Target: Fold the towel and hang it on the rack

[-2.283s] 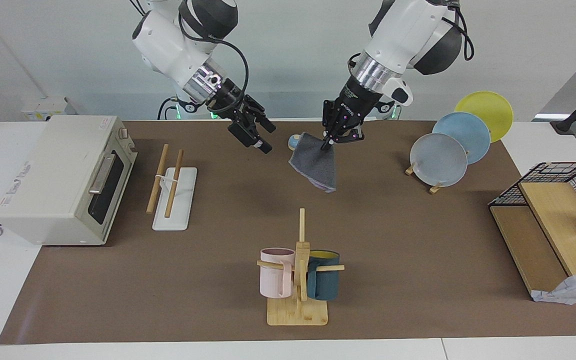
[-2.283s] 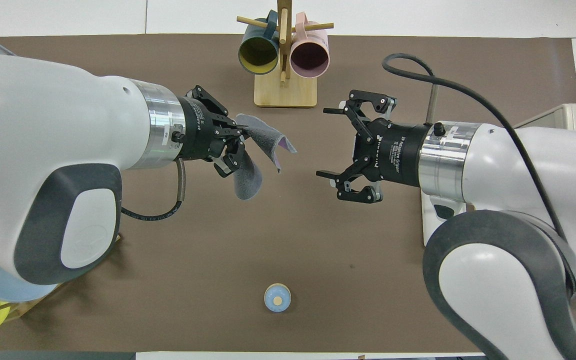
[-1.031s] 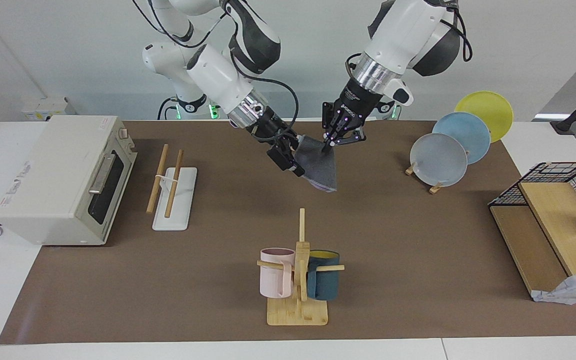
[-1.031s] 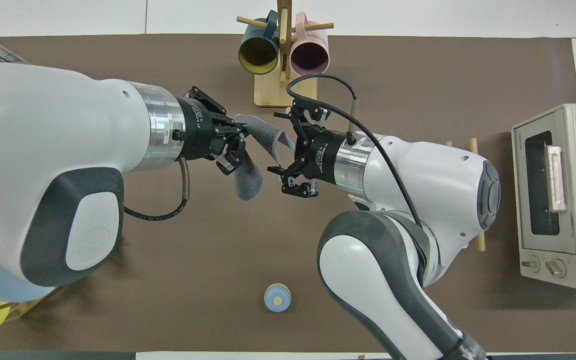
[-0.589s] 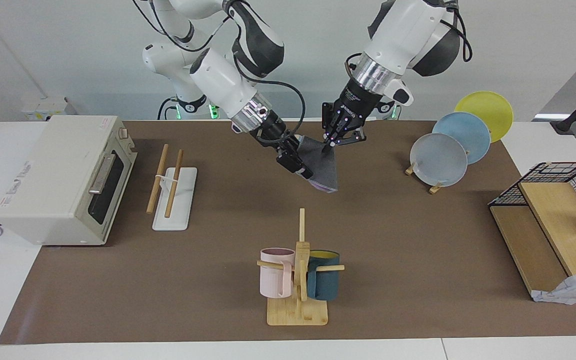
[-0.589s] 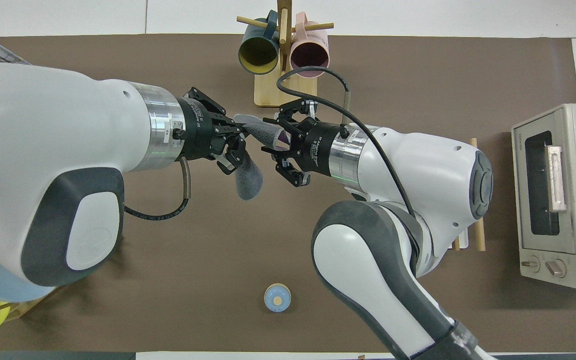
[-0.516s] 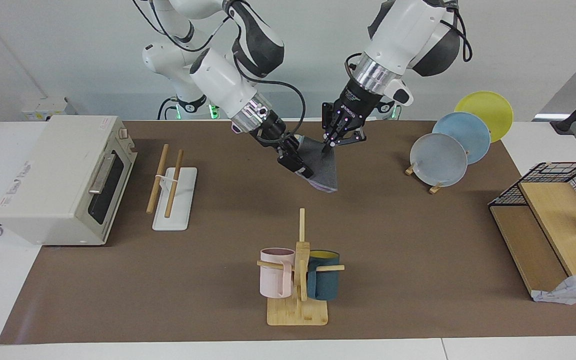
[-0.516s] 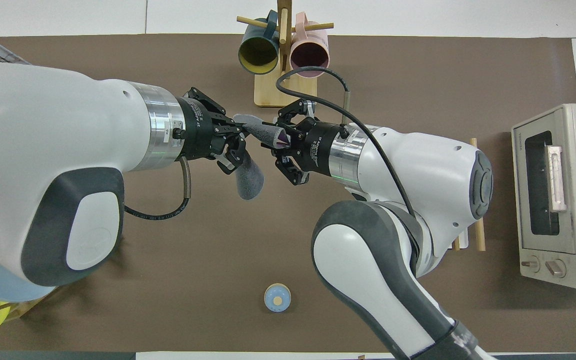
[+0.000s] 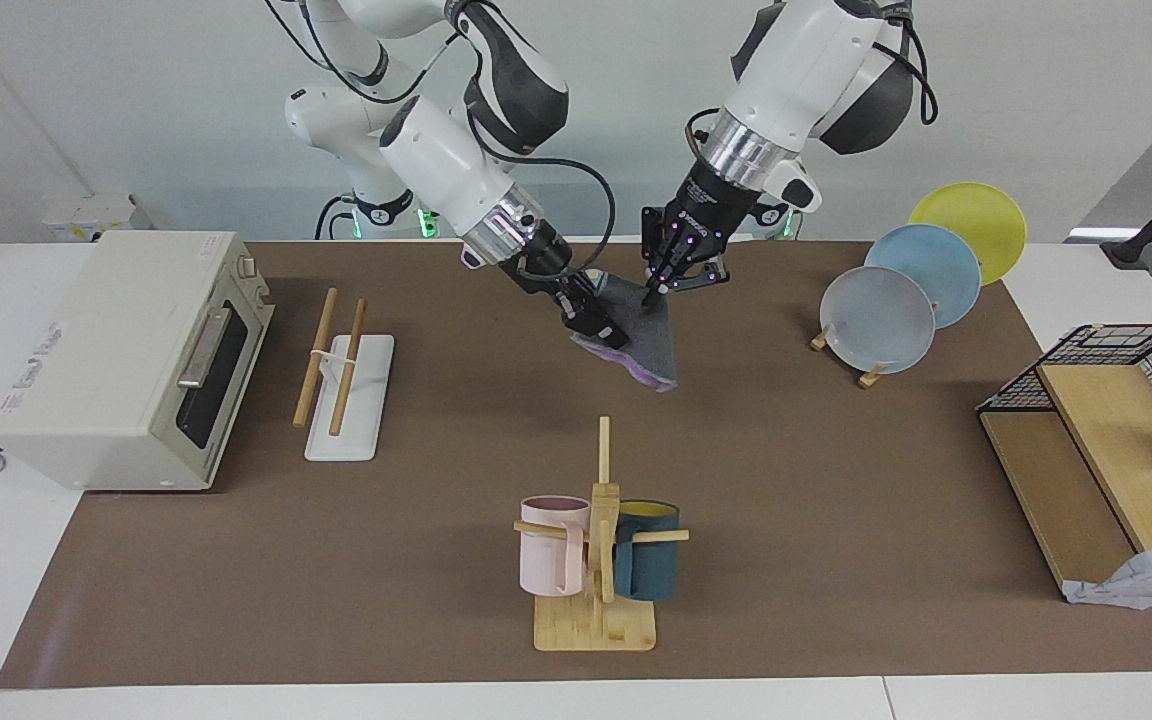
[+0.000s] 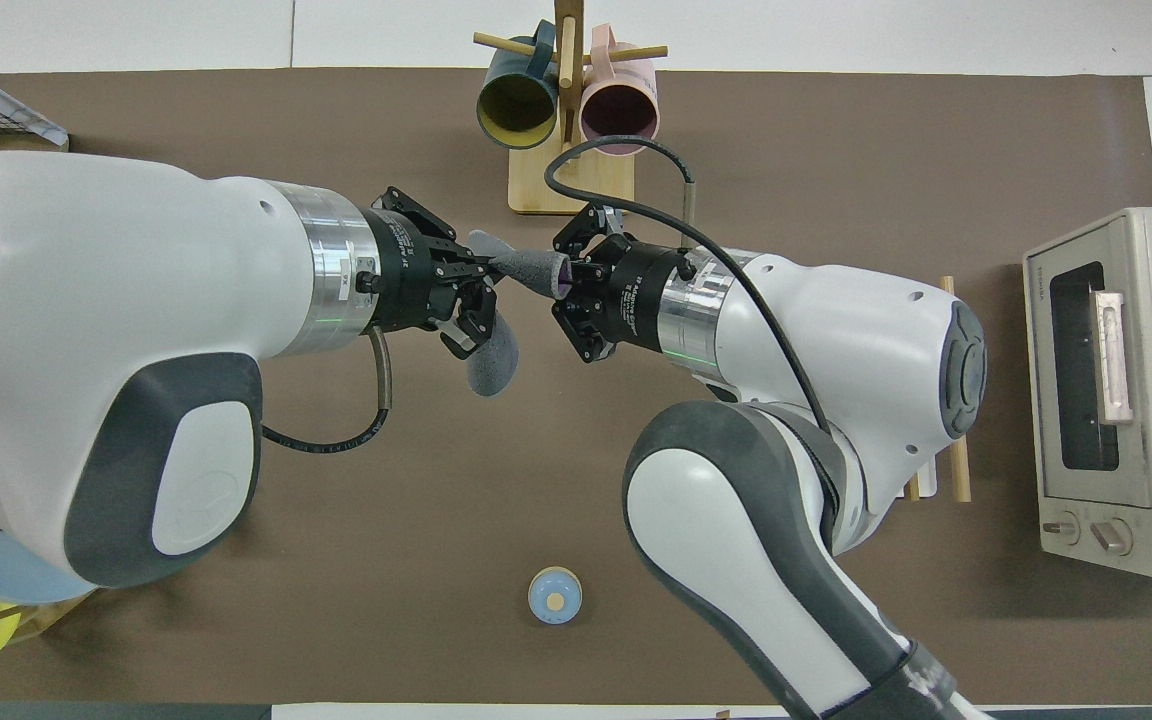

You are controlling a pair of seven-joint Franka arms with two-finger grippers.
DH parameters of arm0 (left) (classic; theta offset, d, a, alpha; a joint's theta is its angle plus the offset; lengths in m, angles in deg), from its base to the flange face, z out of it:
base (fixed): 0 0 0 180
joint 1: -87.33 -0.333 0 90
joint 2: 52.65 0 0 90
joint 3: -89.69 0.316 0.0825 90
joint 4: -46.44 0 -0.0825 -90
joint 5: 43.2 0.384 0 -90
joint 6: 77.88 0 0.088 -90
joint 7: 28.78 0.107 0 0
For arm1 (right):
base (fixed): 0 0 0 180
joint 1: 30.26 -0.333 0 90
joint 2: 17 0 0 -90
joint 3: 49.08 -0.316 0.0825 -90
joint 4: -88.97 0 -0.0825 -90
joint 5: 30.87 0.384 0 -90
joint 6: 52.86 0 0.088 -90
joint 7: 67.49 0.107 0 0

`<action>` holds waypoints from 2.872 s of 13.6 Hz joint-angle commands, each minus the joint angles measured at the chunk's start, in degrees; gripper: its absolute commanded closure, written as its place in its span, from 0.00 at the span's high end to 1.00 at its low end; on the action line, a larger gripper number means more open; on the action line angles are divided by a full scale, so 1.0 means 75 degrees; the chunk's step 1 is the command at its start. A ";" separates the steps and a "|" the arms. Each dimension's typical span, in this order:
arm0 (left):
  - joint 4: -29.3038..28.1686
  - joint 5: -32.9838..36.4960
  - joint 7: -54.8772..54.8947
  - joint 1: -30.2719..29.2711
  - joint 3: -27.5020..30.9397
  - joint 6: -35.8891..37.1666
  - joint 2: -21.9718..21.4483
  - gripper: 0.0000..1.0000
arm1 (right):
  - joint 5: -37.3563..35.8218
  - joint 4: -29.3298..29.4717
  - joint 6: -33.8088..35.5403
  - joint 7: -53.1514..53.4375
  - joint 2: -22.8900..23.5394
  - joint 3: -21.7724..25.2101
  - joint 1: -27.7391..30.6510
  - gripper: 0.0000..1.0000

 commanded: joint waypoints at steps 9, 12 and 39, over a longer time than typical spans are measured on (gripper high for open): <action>-0.0779 0.0256 0.2188 -0.0356 0.0139 -0.0146 -0.0481 1.00 | -0.0978 -0.1080 0.0570 -0.4380 -0.0402 0.0076 0.0798 0.00; -0.1037 0.0244 0.3979 -0.0954 0.0139 -0.0052 -0.0599 1.00 | -0.2666 -0.1081 0.1671 -0.4712 -0.0461 0.0087 0.1419 0.00; 0.0673 0.2564 1.8270 -0.1357 0.2514 0.4797 -0.0517 1.00 | -0.7324 -0.1116 0.4486 -0.8263 -0.0707 0.0099 0.4913 0.51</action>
